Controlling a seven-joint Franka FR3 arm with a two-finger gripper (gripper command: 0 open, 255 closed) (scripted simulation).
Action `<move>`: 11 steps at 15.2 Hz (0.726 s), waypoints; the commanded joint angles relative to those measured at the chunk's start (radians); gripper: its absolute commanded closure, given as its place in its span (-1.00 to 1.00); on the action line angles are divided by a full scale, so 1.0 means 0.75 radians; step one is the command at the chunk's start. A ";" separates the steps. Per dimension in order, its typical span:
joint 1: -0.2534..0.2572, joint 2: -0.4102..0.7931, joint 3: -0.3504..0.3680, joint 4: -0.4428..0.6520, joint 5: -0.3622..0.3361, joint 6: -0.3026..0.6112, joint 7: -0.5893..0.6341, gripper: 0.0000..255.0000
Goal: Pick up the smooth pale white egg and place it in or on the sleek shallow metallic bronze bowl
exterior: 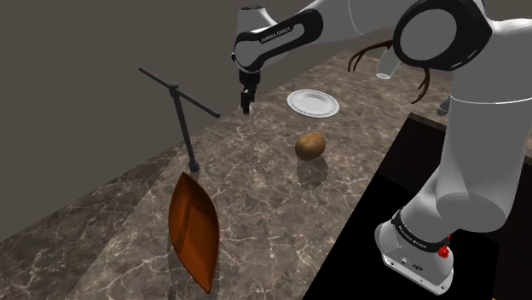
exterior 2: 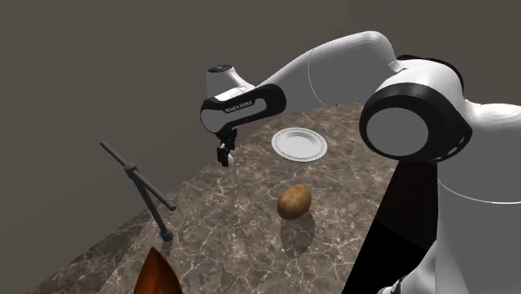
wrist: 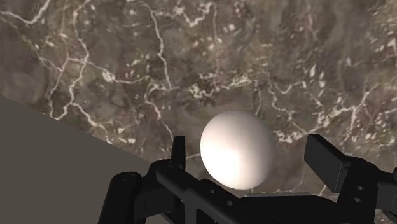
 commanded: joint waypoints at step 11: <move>0.000 0.041 0.000 -0.026 -0.001 0.067 0.000 -1.00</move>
